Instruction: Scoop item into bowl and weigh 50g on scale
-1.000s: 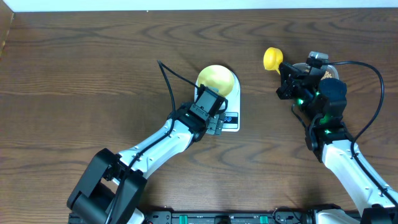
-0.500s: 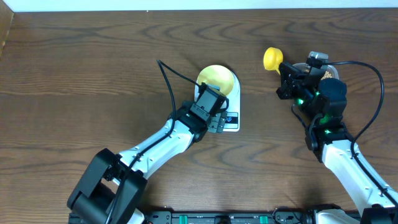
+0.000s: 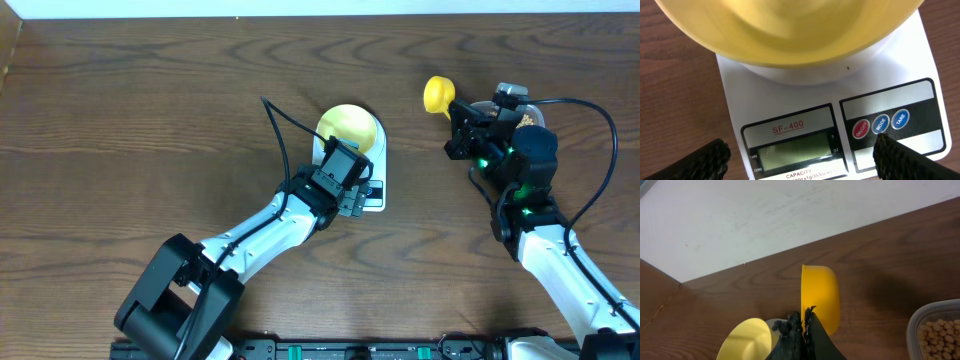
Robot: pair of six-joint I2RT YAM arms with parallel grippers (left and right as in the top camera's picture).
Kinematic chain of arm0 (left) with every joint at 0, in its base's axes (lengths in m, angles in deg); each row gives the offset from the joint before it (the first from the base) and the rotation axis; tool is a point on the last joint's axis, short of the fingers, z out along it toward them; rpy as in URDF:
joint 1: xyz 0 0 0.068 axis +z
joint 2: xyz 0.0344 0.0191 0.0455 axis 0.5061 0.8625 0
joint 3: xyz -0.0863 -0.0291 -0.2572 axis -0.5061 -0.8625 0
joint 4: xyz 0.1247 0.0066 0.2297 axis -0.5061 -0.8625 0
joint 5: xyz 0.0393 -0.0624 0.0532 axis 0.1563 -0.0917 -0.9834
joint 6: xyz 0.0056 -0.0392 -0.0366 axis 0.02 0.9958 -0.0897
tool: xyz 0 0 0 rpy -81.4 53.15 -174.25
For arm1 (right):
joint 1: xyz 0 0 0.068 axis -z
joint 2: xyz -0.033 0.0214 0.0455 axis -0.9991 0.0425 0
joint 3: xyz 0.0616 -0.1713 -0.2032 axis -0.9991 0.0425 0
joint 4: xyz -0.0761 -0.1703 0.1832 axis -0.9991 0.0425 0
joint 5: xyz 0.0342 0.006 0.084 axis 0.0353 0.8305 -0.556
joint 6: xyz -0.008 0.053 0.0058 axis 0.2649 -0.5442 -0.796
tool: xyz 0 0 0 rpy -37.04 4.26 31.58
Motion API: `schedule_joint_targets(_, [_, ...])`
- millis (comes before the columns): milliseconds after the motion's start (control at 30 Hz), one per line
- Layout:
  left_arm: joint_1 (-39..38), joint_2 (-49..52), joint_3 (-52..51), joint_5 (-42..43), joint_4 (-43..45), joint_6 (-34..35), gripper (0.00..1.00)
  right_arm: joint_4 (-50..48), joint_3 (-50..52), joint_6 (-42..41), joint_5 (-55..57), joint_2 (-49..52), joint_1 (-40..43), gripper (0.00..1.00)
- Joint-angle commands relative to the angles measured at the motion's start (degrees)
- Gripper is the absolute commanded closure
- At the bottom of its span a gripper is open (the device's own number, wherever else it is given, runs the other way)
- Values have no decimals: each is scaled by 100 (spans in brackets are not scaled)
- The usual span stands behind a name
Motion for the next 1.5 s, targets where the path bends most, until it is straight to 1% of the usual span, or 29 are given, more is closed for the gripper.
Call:
schedule_joint_targets(0, [-2, 164, -50, -190, 33, 48, 7, -15, -79, -44, -37, 17, 33, 99])
schedule_joint_targets(767, [-2, 195, -48, -186, 219, 48, 7, -15, -79, -46, -59, 17, 31, 99])
schedule_joint_targets(1467, [-2, 212, -50, -186, 203, 46, 7, -15, -79, -46, -122, 17, 31, 99])
